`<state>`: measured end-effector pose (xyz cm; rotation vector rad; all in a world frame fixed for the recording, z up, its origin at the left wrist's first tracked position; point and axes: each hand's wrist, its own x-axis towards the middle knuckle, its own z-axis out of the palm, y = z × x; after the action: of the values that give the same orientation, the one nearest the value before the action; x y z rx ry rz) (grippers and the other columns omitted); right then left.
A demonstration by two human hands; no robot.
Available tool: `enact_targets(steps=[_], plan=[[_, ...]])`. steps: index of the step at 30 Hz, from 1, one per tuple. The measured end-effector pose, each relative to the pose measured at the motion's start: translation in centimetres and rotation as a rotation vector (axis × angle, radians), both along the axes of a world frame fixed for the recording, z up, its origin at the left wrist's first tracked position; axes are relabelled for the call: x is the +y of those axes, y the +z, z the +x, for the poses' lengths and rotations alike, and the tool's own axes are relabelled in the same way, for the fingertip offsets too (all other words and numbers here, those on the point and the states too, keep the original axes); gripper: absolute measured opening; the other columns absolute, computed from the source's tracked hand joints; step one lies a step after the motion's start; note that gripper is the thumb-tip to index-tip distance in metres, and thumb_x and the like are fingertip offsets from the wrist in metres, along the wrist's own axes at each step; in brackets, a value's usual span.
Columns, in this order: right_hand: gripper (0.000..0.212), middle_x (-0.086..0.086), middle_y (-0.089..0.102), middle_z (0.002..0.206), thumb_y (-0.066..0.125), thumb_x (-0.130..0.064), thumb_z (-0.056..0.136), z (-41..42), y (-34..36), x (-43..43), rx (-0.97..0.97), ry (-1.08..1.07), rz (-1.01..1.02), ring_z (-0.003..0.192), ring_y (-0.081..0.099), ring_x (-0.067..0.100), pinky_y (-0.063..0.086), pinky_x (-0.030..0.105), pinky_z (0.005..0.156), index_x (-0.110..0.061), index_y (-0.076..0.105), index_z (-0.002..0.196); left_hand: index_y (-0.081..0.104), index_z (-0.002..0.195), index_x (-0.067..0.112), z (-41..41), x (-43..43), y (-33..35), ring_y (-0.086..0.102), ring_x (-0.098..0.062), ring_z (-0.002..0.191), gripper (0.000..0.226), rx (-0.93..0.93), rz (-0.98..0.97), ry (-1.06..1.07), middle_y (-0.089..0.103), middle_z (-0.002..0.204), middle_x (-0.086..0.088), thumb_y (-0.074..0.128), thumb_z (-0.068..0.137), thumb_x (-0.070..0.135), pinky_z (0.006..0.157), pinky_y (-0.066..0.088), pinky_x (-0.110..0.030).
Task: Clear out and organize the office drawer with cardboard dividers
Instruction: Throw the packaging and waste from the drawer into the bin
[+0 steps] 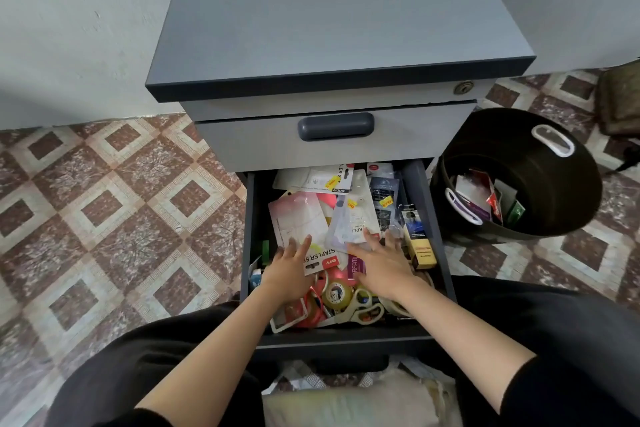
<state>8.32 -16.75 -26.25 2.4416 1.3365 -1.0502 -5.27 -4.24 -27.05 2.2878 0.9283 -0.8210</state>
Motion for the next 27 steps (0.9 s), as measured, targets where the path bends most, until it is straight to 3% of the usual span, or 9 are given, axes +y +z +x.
enact_targets(steps=[4,9,11,13,17,19,23,27], plan=[[0.063,0.006,-0.01,0.158,0.044,-0.034,0.097,-0.9,0.6,-0.9,-0.032,0.037,0.002,0.142,-0.01,0.041,-0.005,0.051,0.116,-0.036,0.008,0.15,-0.008,0.15,0.027,-0.6,-0.9,0.5,0.019,-0.034,0.142,0.075,0.052,0.094,-0.09,0.003,0.158,-0.009,0.044,0.096,0.037,0.114,0.022,-0.045],[0.057,0.008,0.005,0.159,0.045,-0.037,0.096,-1.0,1.4,-0.7,-0.01,0.028,0.015,0.143,0.004,0.04,0.004,0.053,0.117,-0.036,0.02,0.148,0.007,0.15,0.025,-0.6,-1.2,1.2,0.034,-0.031,0.136,0.063,0.058,0.102,-0.082,0.027,0.152,-0.012,0.04,0.097,0.036,0.116,0.004,-0.049],[0.05,0.005,0.025,0.153,0.046,-0.039,0.095,-0.5,2.1,-0.3,0.014,-0.034,0.082,0.138,0.026,0.033,0.024,0.044,0.112,-0.035,0.033,0.144,0.022,0.147,0.025,-0.1,-0.7,1.6,0.041,-0.03,0.131,0.055,0.007,0.071,-0.009,0.034,0.148,-0.012,0.042,0.096,0.035,0.116,0.016,-0.047],[0.042,0.001,0.043,0.141,0.048,-0.034,0.095,0.2,2.8,0.2,0.008,-0.107,0.173,0.125,0.044,0.024,0.04,0.034,0.097,-0.03,0.047,0.136,0.038,0.14,0.027,0.6,-0.2,2.2,0.045,-0.028,0.127,0.045,-0.066,0.087,0.076,0.024,0.153,-0.012,0.042,0.096,0.032,0.109,0.032,-0.041],[0.025,0.003,0.059,0.117,0.05,-0.026,0.094,1.9,3.7,1.0,-0.111,-0.247,0.302,0.1,0.058,0.019,0.049,0.031,0.081,-0.017,0.065,0.112,0.049,0.133,0.021,1.8,0.8,2.8,0.055,-0.029,0.115,0.038,-0.212,0.174,0.224,0.017,0.154,-0.01,0.044,0.095,0.026,0.088,0.047,-0.034],[0.02,0.007,0.06,0.11,0.051,-0.021,0.093,3.0,3.8,1.3,-0.172,-0.34,0.331,0.095,0.058,0.022,0.049,0.031,0.073,-0.01,0.064,0.104,0.045,0.136,0.016,2.4,1.1,2.6,0.051,-0.029,0.119,0.042,-0.279,0.195,0.252,0.016,0.154,-0.008,0.047,0.094,0.024,0.088,0.046,-0.034],[0.042,0.017,0.047,0.127,0.057,-0.022,0.091,4.9,2.9,2.0,-0.19,-0.5,0.296,0.119,0.044,0.031,0.046,0.037,0.087,-0.005,0.045,0.127,0.042,0.138,0.014,4.3,0.8,2.3,0.038,-0.025,0.132,0.043,-0.38,0.158,0.231,0.025,0.153,-0.007,0.047,0.096,0.023,0.102,0.036,-0.033],[0.051,0.02,0.052,0.126,0.059,-0.027,0.089,5.2,1.5,2.6,-0.147,-0.6,0.202,0.119,0.042,0.034,0.042,0.04,0.092,-0.003,0.038,0.13,0.048,0.133,0.01,7.0,0.5,2.1,0.054,-0.018,0.108,0.038,-0.426,0.008,0.387,0.048,0.137,-0.008,0.046,0.096,0.02,0.085,0.039,-0.02]])
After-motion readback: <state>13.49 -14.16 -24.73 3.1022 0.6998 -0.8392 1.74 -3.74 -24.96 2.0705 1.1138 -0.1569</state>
